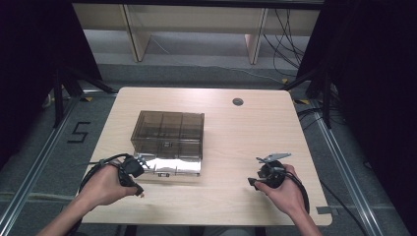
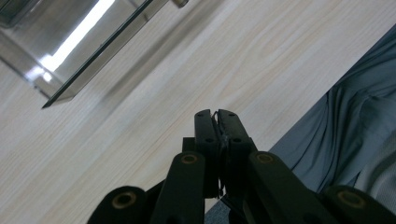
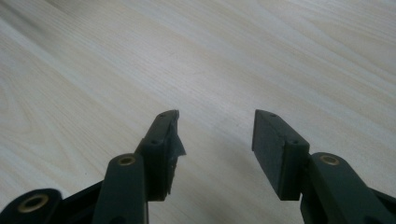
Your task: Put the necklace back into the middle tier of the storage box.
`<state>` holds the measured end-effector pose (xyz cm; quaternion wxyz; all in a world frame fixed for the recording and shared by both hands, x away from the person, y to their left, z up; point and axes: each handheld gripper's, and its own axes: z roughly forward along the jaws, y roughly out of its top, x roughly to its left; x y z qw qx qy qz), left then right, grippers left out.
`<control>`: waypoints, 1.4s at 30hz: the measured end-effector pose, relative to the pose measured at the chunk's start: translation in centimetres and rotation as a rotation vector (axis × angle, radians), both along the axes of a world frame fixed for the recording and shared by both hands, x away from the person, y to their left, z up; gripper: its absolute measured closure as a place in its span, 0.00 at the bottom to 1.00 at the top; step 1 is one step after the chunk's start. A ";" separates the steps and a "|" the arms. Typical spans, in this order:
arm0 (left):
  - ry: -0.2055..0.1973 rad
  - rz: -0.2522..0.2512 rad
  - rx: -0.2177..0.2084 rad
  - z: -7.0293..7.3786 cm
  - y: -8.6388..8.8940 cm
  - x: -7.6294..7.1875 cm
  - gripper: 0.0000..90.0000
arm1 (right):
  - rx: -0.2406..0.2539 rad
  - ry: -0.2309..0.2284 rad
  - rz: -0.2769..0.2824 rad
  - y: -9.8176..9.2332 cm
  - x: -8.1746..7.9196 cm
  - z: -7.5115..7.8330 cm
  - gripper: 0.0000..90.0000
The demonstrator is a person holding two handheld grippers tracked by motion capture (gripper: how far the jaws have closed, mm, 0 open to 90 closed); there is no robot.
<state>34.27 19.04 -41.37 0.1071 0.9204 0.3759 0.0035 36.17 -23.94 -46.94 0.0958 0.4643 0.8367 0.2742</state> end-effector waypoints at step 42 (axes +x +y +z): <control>-0.056 0.155 -0.039 3.0 4.8 1.7 0.97 | 0.005 -0.002 0.001 0.3 0.4 0.0 0.57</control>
